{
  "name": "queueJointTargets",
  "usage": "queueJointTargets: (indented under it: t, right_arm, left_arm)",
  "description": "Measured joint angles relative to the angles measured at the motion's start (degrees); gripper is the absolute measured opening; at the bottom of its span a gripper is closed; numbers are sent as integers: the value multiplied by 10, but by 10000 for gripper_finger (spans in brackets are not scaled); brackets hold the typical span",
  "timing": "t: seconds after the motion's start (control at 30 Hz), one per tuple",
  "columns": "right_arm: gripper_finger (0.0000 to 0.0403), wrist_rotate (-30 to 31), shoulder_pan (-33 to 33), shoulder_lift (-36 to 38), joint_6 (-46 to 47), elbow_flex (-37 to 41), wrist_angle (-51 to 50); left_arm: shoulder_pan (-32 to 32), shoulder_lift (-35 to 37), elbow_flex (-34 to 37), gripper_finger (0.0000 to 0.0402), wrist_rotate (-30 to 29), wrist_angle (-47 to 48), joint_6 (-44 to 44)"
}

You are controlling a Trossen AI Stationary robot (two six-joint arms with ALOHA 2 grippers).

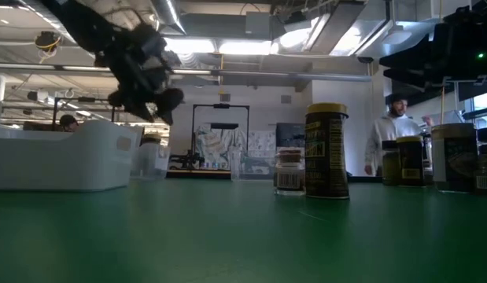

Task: Sort spices by type
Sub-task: Put the yellow seasoning bottle into the left transparent bin

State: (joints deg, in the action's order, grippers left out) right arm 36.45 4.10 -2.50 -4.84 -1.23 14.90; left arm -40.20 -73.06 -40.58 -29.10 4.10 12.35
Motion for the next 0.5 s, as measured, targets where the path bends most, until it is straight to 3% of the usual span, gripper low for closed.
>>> queueJointTargets:
  t: [0.2, 0.37, 0.5]
  right_arm:
    - [280, -13, 0, 0, 0, 0, 0]
    - [280, -40, 0, 0, 3, 0, 5]
    - [280, -81, 0, 0, 5, 0, 16]
  left_arm:
    - [16, 85, -22, 282, 31, 36, -51]
    - [71, 122, -24, 282, 186, -37, -37]
    - [167, 103, -24, 282, 272, -119, -36]
